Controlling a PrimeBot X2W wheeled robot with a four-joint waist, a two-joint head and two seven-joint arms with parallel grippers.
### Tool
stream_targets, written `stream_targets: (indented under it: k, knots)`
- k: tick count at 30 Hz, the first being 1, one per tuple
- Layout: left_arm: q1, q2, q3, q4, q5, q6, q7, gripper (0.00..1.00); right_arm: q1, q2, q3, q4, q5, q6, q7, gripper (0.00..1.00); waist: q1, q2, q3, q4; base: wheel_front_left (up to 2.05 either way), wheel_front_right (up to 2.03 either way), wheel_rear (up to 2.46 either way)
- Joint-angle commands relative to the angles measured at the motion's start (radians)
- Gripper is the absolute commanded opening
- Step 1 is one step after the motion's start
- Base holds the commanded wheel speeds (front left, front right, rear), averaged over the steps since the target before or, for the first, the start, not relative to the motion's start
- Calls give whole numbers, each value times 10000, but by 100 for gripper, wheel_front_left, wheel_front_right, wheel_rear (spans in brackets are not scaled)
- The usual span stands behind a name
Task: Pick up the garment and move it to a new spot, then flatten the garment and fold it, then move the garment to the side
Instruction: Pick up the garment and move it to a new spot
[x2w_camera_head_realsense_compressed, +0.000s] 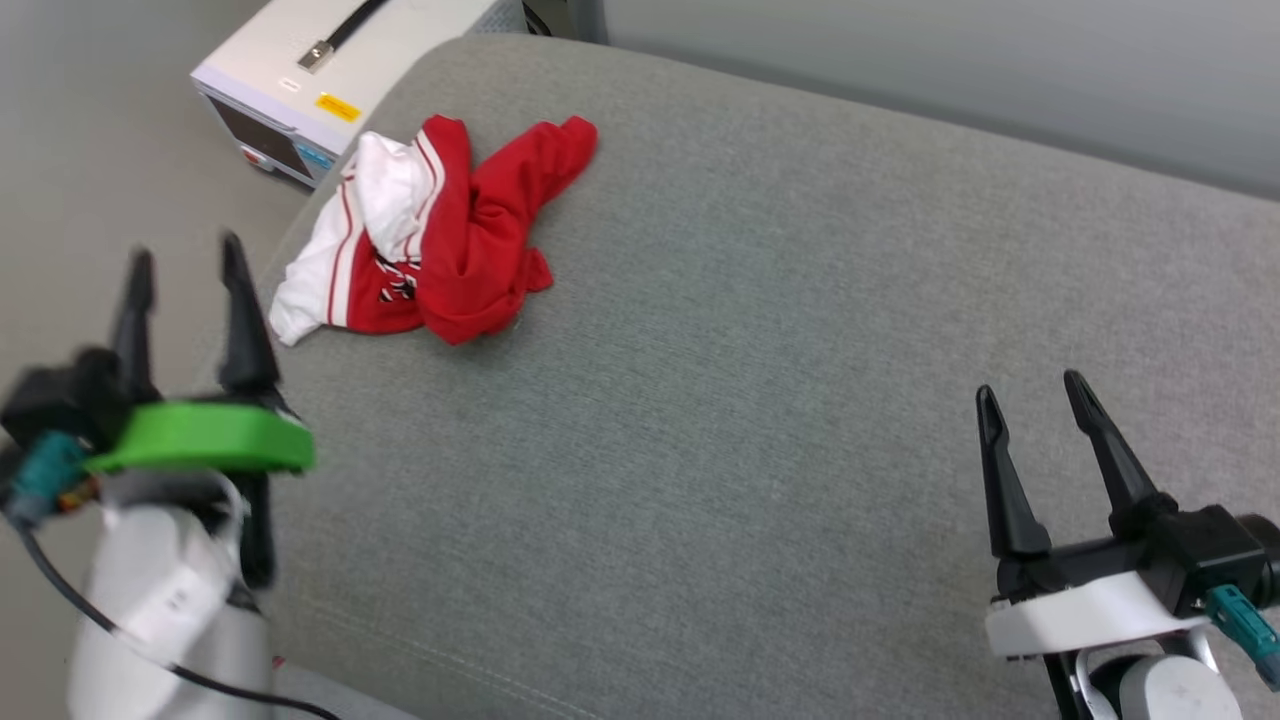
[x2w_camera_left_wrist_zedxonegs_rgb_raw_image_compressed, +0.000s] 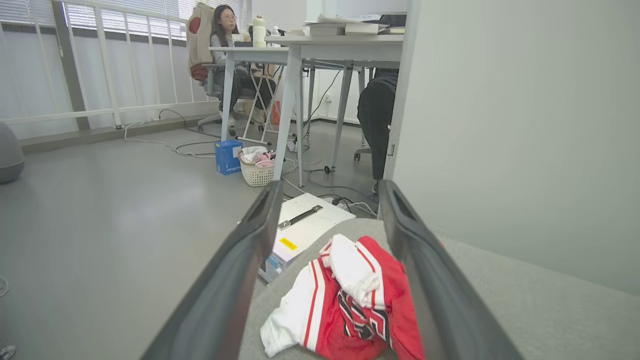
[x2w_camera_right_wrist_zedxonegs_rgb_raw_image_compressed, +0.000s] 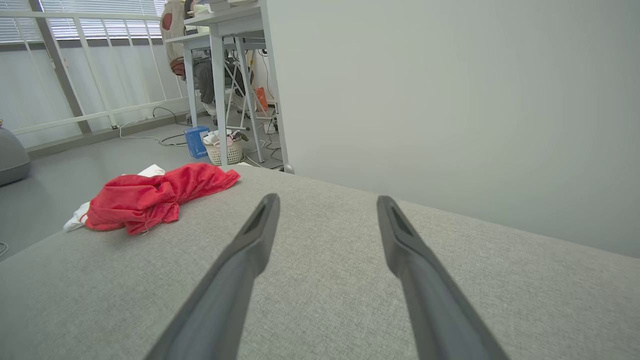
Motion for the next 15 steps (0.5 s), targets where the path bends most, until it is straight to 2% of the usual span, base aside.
stream_targets:
  k: [1,5,8,12,15]
  knots:
    - [-574,292,122,161,17,-102,-59,100,-279,-16,21,-102,-122,-7,-46,100,0,0,584,-524,0,0,0]
    - [-1842,1171,331,698,-254,-201,-59,100,-680,-16,39,-276,-235,-7,-46,100,0,0,1200,-965,0,0,0]
    - [-2668,1884,2,1087,-646,-217,-59,100,-885,-32,58,-412,-274,-7,-46,100,0,0,1579,-1195,0,0,0]
    - [-3610,3183,-1235,1853,-1496,-221,-24,100,-1078,-69,153,-554,-297,-7,-46,100,0,0,1970,-1431,0,0,0]
    - [-4241,3845,-2147,2334,-2294,-222,422,100,-1203,-100,190,-601,-288,-7,-46,100,0,0,2174,-1543,0,0,0]
